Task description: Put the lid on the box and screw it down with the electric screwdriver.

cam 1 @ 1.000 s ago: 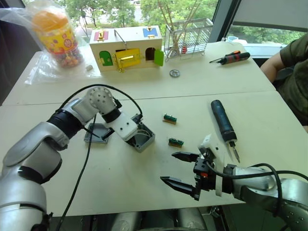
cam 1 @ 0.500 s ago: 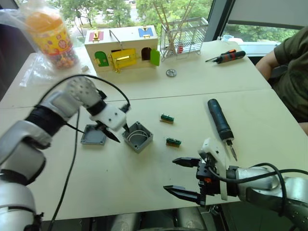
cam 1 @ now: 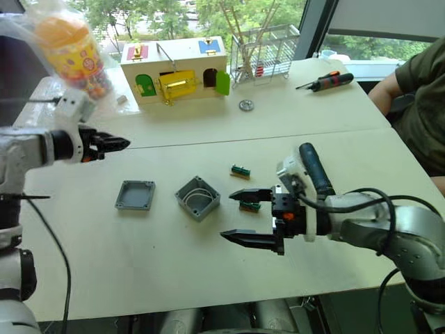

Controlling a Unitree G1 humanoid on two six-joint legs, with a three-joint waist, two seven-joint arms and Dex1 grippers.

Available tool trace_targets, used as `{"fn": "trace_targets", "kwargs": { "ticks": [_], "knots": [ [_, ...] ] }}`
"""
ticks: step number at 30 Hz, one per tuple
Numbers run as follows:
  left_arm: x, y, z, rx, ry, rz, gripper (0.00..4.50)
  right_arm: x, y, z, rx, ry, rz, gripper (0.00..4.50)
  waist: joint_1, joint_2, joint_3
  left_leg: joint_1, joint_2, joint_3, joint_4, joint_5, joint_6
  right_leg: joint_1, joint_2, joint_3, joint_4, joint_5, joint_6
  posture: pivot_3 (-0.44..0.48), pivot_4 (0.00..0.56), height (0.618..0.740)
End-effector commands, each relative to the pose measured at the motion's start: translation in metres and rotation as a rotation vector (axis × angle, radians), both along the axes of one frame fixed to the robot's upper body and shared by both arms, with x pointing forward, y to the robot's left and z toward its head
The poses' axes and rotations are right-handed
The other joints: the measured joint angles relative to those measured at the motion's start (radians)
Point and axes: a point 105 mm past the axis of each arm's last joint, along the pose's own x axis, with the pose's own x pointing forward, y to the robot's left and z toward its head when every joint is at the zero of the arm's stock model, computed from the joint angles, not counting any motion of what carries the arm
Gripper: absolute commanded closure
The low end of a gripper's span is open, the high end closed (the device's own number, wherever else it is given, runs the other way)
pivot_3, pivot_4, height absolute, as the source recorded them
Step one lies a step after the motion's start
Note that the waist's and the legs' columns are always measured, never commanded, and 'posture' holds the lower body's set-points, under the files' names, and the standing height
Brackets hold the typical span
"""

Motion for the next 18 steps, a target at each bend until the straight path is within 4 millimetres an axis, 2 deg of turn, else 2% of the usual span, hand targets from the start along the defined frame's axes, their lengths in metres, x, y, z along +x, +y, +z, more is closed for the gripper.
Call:
{"fn": "trace_targets", "kwargs": {
  "ticks": [1, 4, 9, 15, 18],
  "knots": [
    [-0.021, 0.013, -0.024, -0.012, 0.131, 0.158, 2.22, -0.001, 0.008, 0.000, -0.029, -0.070, 0.066, 0.00, 0.004, 0.000, 0.000, 0.000, 0.000, 0.001, 0.000, 0.000, 0.000, 0.000, 0.000, 0.000, 0.000, 0.000, 0.000, 0.000, 0.150, 0.740],
    [-0.033, 0.010, -0.048, -0.076, 0.236, 0.200, 2.22, -0.001, 0.011, -0.005, -0.023, -0.075, 0.086, 0.00, 0.012, -0.002, -0.001, 0.000, 0.000, 0.000, 0.001, 0.001, -0.001, 0.000, 0.000, 0.000, 0.000, 0.000, 0.000, 0.000, 0.150, 0.740],
    [-0.039, 0.011, -0.064, -0.071, 0.291, 0.224, 2.22, -0.002, 0.014, -0.014, -0.013, -0.070, 0.075, 0.00, 0.009, -0.003, -0.002, 0.000, 0.000, 0.000, 0.000, 0.001, -0.002, 0.000, -0.001, 0.000, 0.000, 0.000, 0.000, 0.000, 0.150, 0.740],
    [-0.026, 0.007, -0.061, -0.026, 0.273, 0.188, 2.22, -0.004, 0.021, -0.014, 0.025, -0.071, 0.045, 0.00, 0.008, -0.003, -0.002, 0.000, 0.000, 0.001, 0.000, 0.001, -0.002, -0.001, -0.001, 0.000, 0.000, 0.000, -0.001, 0.000, 0.150, 0.740],
    [-0.020, 0.008, -0.068, 0.016, 0.313, 0.190, 2.22, -0.002, 0.023, -0.011, 0.040, -0.076, 0.018, 0.00, 0.009, -0.003, -0.002, 0.000, 0.000, 0.001, 0.000, 0.001, -0.003, -0.001, -0.001, 0.001, 0.000, 0.000, -0.001, 0.000, 0.150, 0.740]
  ]
}}
